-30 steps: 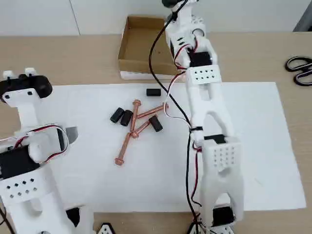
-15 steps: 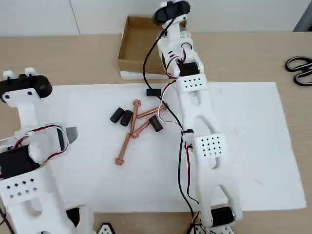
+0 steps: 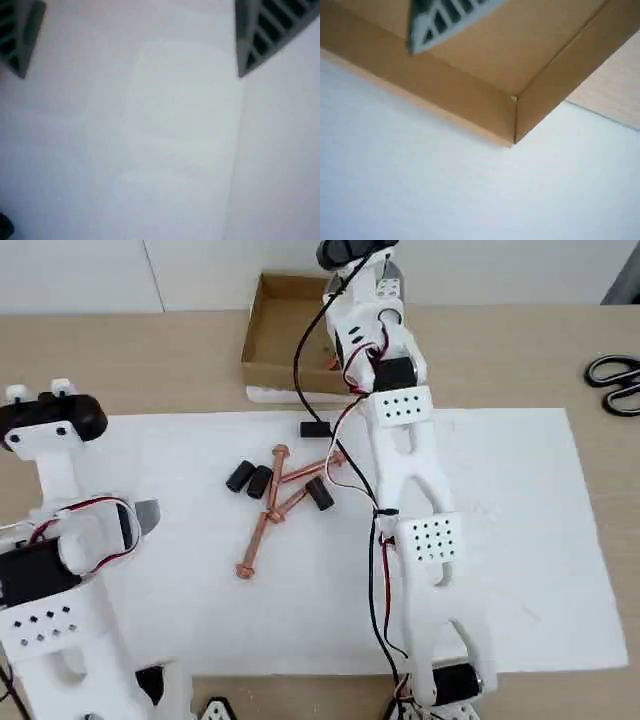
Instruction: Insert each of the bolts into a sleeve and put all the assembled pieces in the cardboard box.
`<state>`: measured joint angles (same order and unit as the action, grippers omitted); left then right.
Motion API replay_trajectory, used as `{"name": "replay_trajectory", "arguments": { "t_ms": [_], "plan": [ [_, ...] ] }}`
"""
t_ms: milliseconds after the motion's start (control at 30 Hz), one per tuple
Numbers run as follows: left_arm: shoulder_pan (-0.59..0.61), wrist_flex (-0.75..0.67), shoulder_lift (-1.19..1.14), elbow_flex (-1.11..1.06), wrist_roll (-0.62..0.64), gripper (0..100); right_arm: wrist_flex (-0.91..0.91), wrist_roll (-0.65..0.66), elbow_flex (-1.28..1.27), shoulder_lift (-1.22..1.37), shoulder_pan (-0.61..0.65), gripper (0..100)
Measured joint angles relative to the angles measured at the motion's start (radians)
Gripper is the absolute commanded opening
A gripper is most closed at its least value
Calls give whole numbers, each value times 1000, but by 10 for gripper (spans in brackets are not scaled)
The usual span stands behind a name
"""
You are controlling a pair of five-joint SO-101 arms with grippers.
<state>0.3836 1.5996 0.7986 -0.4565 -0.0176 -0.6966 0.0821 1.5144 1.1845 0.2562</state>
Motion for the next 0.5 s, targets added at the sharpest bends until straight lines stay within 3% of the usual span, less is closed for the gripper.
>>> {"name": "replay_trajectory", "arguments": {
  "t_ms": [233, 500],
  "plan": [
    [0, 0, 3, -15, 0, 255, -299, 0, 115, -74, 38, 278],
    [0, 0, 5, -17, 0, 255, -738, -34, 126, -446, 100, 277]
  ]
}}
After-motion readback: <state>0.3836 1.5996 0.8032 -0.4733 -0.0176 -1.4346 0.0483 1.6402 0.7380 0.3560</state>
